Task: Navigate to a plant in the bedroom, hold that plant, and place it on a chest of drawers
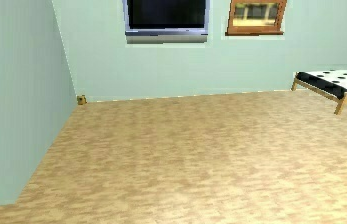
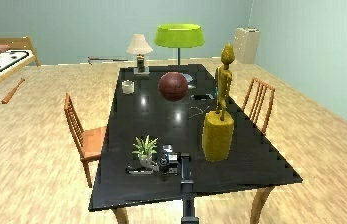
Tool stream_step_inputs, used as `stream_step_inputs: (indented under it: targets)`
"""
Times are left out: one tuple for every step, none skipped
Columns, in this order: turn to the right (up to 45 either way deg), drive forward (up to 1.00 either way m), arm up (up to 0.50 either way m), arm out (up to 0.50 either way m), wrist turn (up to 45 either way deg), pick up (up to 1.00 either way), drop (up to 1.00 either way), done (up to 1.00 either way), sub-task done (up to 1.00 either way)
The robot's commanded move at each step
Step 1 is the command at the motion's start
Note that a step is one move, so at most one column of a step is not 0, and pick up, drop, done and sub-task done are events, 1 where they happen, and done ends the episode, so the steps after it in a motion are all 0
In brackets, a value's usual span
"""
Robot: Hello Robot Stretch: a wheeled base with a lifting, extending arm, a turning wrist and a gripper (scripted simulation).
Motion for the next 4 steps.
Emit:
stream_step_inputs:
  targets:
    - [0.0,0.0,0.0,0.0,0.0,1.0,0.0,0.0,0.0]
    - [0.0,0.0,0.1,0.0,0.0,0.0,0.0,0.0,0.0]
    - [0.0,0.0,0.32,0.0,0.0,0.0,0.0,0.0,0.0]
    - [0.0,0.0,0.0,0.0,-45.0,0.0,0.0,0.0,0.0]
